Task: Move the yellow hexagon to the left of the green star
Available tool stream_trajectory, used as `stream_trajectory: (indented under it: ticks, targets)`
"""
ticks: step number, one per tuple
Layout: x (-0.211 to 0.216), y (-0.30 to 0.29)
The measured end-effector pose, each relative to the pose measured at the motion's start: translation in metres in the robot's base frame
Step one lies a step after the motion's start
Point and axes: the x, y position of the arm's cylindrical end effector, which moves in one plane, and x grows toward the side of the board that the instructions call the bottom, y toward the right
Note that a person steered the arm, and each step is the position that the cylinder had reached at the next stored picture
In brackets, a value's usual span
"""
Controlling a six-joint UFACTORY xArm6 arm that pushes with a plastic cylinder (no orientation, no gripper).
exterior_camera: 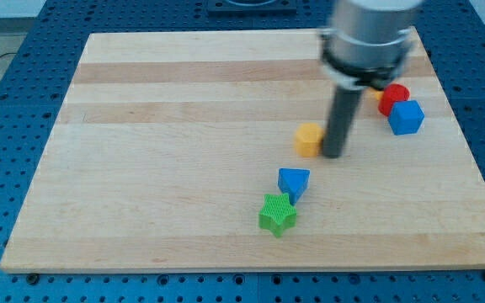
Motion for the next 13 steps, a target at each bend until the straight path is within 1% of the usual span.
stream_trajectory:
  ticks: [1, 2, 3, 4, 5, 6, 7, 8, 9, 12, 13]
  targets:
    - [0.000, -0.054]
    - [0.000, -0.020]
    - [-0.022, 0.030]
    - [-0.069, 0.007]
    - [-0.063, -0.052]
    - [-0.015, -0.069]
    - [0.015, -0.070]
    - [0.013, -0.070]
    - [0.022, -0.070]
    - [0.075, -0.080]
    - [0.044, -0.076]
